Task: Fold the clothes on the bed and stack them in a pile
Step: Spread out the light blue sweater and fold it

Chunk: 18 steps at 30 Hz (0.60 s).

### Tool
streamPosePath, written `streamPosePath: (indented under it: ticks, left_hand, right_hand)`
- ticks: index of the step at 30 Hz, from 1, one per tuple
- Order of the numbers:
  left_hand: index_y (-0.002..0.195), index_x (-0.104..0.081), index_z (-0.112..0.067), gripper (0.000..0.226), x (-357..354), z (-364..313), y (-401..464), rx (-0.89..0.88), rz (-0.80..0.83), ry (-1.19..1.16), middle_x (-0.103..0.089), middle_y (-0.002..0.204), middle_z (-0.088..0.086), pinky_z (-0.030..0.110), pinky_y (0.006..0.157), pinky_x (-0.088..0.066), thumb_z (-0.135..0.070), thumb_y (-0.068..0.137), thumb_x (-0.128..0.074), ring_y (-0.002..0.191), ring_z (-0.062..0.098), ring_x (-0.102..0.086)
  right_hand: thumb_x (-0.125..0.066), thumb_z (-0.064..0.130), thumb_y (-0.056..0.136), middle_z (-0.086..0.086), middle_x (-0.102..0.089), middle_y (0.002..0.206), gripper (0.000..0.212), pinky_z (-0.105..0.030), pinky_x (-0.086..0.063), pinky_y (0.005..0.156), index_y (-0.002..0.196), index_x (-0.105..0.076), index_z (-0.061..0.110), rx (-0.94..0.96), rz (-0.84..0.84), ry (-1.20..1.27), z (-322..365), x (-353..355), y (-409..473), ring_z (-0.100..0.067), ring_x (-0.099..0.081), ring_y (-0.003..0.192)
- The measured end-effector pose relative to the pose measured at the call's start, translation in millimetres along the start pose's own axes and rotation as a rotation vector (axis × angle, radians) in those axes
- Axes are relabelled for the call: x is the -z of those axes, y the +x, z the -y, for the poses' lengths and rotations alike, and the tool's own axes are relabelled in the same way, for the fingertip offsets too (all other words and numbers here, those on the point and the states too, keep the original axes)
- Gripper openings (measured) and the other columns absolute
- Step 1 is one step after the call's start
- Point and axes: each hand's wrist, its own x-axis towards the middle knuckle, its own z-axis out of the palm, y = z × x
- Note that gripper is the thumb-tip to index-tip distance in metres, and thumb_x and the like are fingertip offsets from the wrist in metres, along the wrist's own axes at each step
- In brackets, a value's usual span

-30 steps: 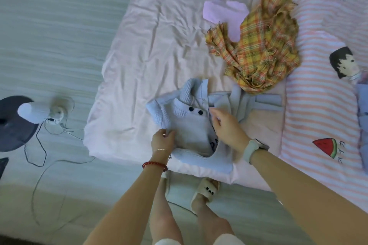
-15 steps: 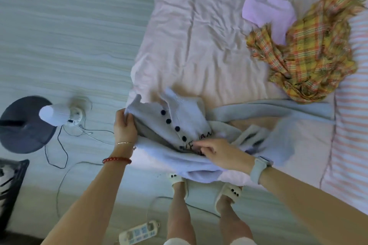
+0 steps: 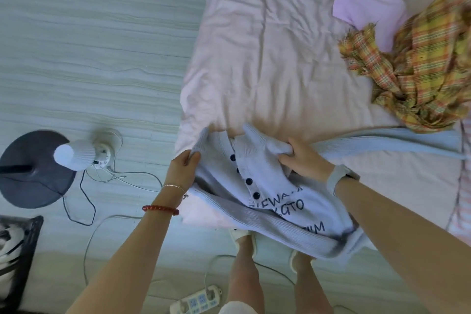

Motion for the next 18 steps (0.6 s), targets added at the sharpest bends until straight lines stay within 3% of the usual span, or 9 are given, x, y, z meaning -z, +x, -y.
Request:
streamPosePath:
  ticks: [2, 4, 6, 8, 10, 12, 14, 16, 18]
  left_hand:
    - [0.067, -0.04, -0.008, 0.028, 3, -2, -16, 0.005, 0.014, -0.135, -0.033, 0.065, 0.005, 0.025, 0.056, -0.026, -0.011, 0.095, -0.046, 0.063, 0.015, -0.03]
    - [0.076, -0.047, 0.002, 0.024, 7, -3, -36, -0.005, 0.02, -0.249, -0.038, 0.074, 0.008, 0.03, 0.067, -0.03, -0.011, 0.096, -0.046, 0.073, 0.016, -0.035]
    - [0.079, -0.047, 0.007, 0.029, 10, -8, -58, -0.059, 0.004, -0.267, -0.04, 0.078, 0.008, 0.031, 0.071, -0.03, -0.017, 0.093, -0.049, 0.076, 0.015, -0.036]
    - [0.071, -0.044, 0.001, 0.03, 13, -23, -80, -0.15, -0.025, -0.261, -0.037, 0.07, 0.005, 0.028, 0.064, -0.029, -0.021, 0.09, -0.049, 0.068, 0.011, -0.035]
    - [0.062, -0.037, -0.013, 0.035, 13, -43, -102, -0.259, -0.07, -0.197, -0.032, 0.062, -0.004, 0.019, 0.055, -0.027, -0.012, 0.095, -0.048, 0.055, 0.001, -0.031]
    - [0.06, -0.033, -0.018, 0.04, 13, -67, -124, -0.372, -0.115, -0.133, -0.029, 0.059, -0.004, 0.014, 0.049, -0.027, -0.008, 0.096, -0.047, 0.05, 0.001, -0.031]
    - [0.062, -0.036, -0.017, 0.035, 14, -90, -148, -0.465, -0.113, -0.103, -0.033, 0.06, -0.002, 0.014, 0.051, -0.029, -0.015, 0.094, -0.049, 0.054, 0.004, -0.029]
    - [0.063, -0.042, -0.016, 0.028, 14, -109, -179, -0.57, -0.092, -0.101, -0.04, 0.058, -0.011, 0.013, 0.053, -0.03, -0.02, 0.09, -0.047, 0.055, 0.003, -0.032]
    - [0.063, -0.043, -0.027, 0.031, 15, -123, -212, -0.679, -0.106, -0.118, -0.046, 0.053, -0.02, 0.008, 0.053, -0.031, -0.014, 0.09, -0.048, 0.054, -0.006, -0.039]
  right_hand:
    - [-0.053, 0.011, 0.09, -0.003, -0.046, 0.067, 0.014, -0.02, -0.031, 0.051, 0.083, -0.041, 0.011, 0.078, -0.134, 0.086, 1, -2, -29, -0.015, -0.042, 0.059]
    - [-0.055, 0.005, 0.088, 0.002, -0.051, 0.066, 0.017, -0.015, -0.033, 0.05, 0.087, -0.047, 0.02, 0.15, -0.238, 0.143, 2, 0, -62, -0.005, -0.045, 0.053]
    - [-0.057, 0.0, 0.087, 0.005, -0.06, 0.092, 0.027, -0.006, -0.04, 0.061, 0.102, -0.053, 0.022, 0.229, -0.348, 0.179, 3, 7, -94, 0.009, -0.055, 0.074]
    - [-0.058, -0.002, 0.085, 0.006, -0.056, 0.116, 0.03, -0.002, -0.039, 0.079, 0.111, -0.055, 0.013, 0.286, -0.448, 0.173, 5, 20, -122, 0.018, -0.047, 0.101]
    - [-0.06, 0.0, 0.085, 0.007, -0.063, 0.091, 0.029, -0.006, -0.04, 0.062, 0.095, -0.051, 0.026, 0.292, -0.534, 0.177, 7, 32, -148, 0.01, -0.055, 0.079]
    - [-0.063, 0.006, 0.085, 0.012, -0.049, 0.06, 0.037, -0.014, -0.032, 0.046, 0.078, -0.039, 0.033, 0.278, -0.617, 0.14, 9, 46, -170, -0.001, -0.05, 0.053]
    - [-0.065, 0.014, 0.085, 0.011, -0.041, 0.053, 0.029, -0.017, -0.027, 0.045, 0.08, -0.041, 0.029, 0.292, -0.662, 0.06, 11, 59, -196, -0.006, -0.046, 0.047]
    - [-0.066, 0.018, 0.085, 0.012, -0.042, 0.055, 0.017, -0.021, -0.029, 0.047, 0.091, -0.052, 0.012, 0.323, -0.693, 0.006, 14, 68, -226, -0.004, -0.044, 0.048]
    - [-0.068, 0.018, 0.083, 0.015, -0.044, 0.056, 0.022, -0.017, -0.034, 0.049, 0.093, -0.057, 0.003, 0.386, -0.766, 0.029, 13, 75, -261, -0.003, -0.046, 0.05]
